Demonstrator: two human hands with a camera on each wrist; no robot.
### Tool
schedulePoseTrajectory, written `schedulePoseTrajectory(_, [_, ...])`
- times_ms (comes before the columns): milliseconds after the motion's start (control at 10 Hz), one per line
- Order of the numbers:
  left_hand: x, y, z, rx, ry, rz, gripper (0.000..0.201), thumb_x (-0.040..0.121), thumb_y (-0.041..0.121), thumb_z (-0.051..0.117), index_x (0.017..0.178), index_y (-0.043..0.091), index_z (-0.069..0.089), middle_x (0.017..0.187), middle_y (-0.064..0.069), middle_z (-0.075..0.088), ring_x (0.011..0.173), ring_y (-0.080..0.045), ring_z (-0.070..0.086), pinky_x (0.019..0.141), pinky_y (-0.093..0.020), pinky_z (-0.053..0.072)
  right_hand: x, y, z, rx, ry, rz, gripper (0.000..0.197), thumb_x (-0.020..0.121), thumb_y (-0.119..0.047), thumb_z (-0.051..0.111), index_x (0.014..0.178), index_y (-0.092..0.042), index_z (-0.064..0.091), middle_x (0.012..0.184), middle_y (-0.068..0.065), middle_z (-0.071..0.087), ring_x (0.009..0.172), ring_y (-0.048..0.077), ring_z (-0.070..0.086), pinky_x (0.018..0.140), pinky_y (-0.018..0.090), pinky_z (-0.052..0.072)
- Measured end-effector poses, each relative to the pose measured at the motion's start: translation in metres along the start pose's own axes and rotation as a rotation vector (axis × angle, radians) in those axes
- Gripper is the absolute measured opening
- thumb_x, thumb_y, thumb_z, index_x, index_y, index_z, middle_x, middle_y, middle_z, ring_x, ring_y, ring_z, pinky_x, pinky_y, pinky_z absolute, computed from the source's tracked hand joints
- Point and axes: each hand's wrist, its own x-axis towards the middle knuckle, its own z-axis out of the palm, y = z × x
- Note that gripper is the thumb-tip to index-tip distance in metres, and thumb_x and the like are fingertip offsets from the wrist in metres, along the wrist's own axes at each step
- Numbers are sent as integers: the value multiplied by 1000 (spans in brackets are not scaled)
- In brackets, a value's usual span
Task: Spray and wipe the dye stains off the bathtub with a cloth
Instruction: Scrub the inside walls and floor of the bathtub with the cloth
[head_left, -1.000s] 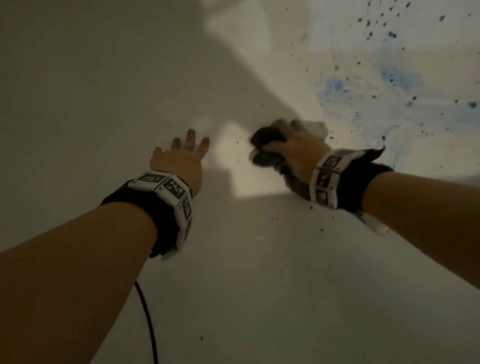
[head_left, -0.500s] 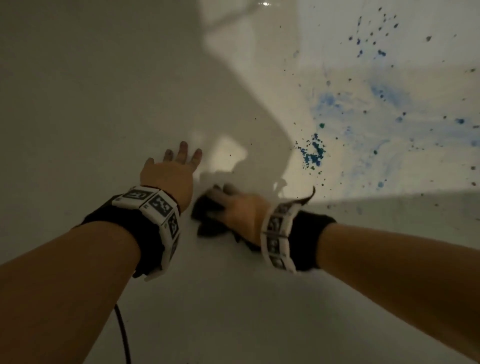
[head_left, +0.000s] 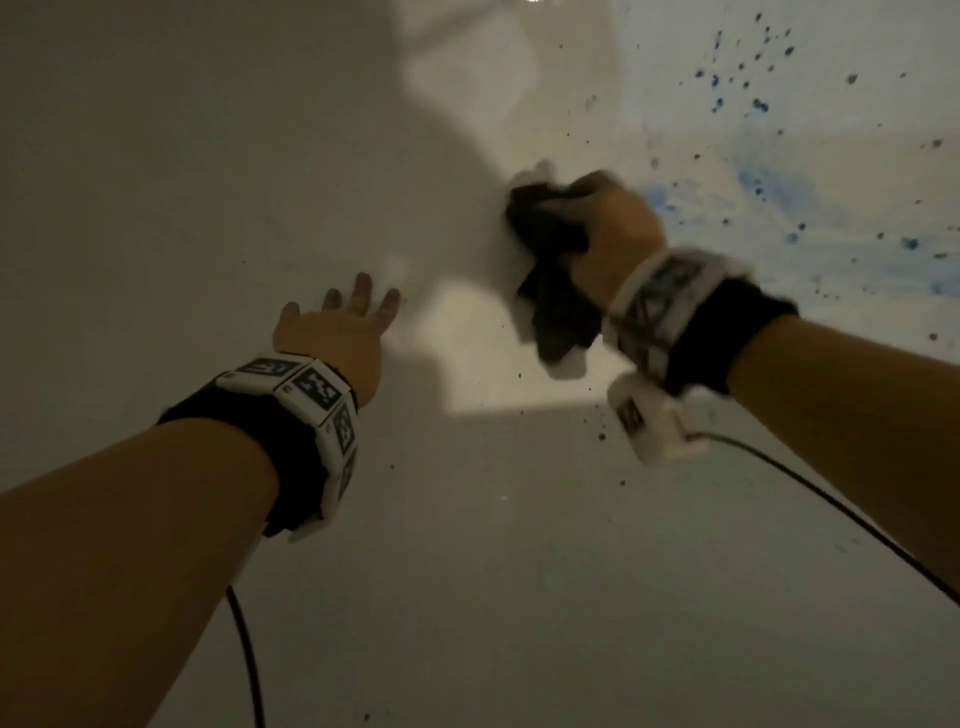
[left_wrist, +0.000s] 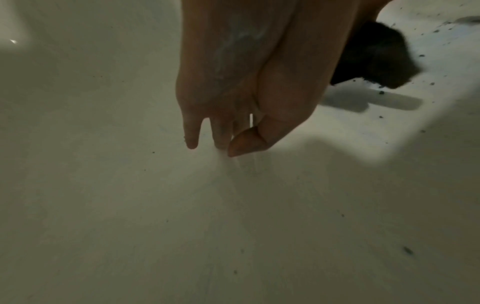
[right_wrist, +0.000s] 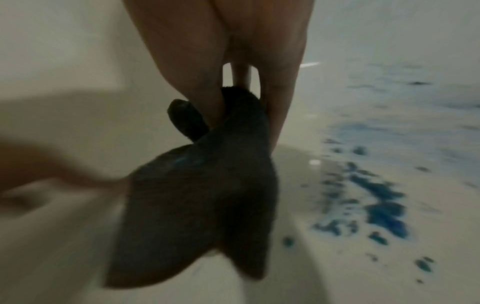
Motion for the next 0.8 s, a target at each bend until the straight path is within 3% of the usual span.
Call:
schedulePoseTrajectory(100, [0, -1, 4, 11, 28, 5, 75, 95, 14, 38, 147, 30, -15, 155, 1, -20, 145, -23, 0, 116, -46, 11, -38, -46, 30, 191, -324, -277, 47, 86, -6, 59, 129, -23, 54, 128, 11, 51, 110, 19, 52, 86, 21, 42])
schedulePoseTrajectory(200, [1, -1, 5, -11, 39, 9, 76, 94, 8, 35, 147, 30, -15, 155, 1, -20, 145, -23, -1, 116, -46, 9, -70, -91, 69, 117, -731, -426, 42, 94, -20, 50, 136, -24, 44, 139, 10, 42, 121, 30, 45, 94, 32, 41])
schedulePoseTrajectory(300, [2, -1, 3, -17, 25, 8, 75, 94, 6, 31, 147, 31, -16, 155, 2, -21, 145, -22, -3, 116, -45, 7, -68, -101, 94, 6, -807, -525, 51, 95, -37, 46, 143, -31, 29, 148, 4, 29, 131, 29, 35, 103, 31, 31])
schedulePoseTrajectory(400, [3, -1, 4, -2, 34, 14, 76, 93, 5, 32, 146, 32, -16, 155, 2, -21, 145, -21, -3, 116, -45, 8, -37, -68, 77, -128, -640, -371, 50, 95, -23, 48, 142, -30, 34, 150, 5, 27, 133, 27, 34, 106, 33, 30])
schedulePoseTrajectory(500, [2, -2, 6, -5, 12, 0, 77, 94, 11, 36, 146, 32, -16, 155, 3, -21, 145, -20, -2, 117, -45, 7, -11, -15, 51, -165, -406, -232, 54, 90, -7, 50, 139, -28, 42, 143, 9, 34, 126, 31, 39, 100, 40, 37])
schedulePoseTrajectory(600, [1, 0, 2, 28, -15, -17, 75, 95, 23, 39, 147, 31, -16, 155, 3, -20, 145, -20, -2, 117, -47, 6, 6, 23, 18, 59, -203, 100, 42, 87, -16, 59, 128, -20, 52, 127, 13, 49, 109, 32, 50, 90, 39, 42])
schedulePoseTrajectory(700, [-2, 4, -3, 44, -36, -18, 76, 95, 28, 40, 147, 29, -15, 155, 1, -20, 145, -22, -1, 116, -50, 6, -6, 38, -9, 200, -204, 220, 37, 84, -26, 64, 119, -15, 54, 114, 7, 53, 100, 26, 51, 86, 33, 41])
schedulePoseTrajectory(800, [-2, 6, -5, 56, -56, -21, 76, 95, 25, 40, 148, 27, -15, 156, 0, -19, 145, -24, 0, 116, -52, 7, -52, 19, -13, 185, -518, -146, 41, 84, -25, 63, 125, -22, 56, 126, 2, 50, 115, 22, 48, 94, 22, 36])
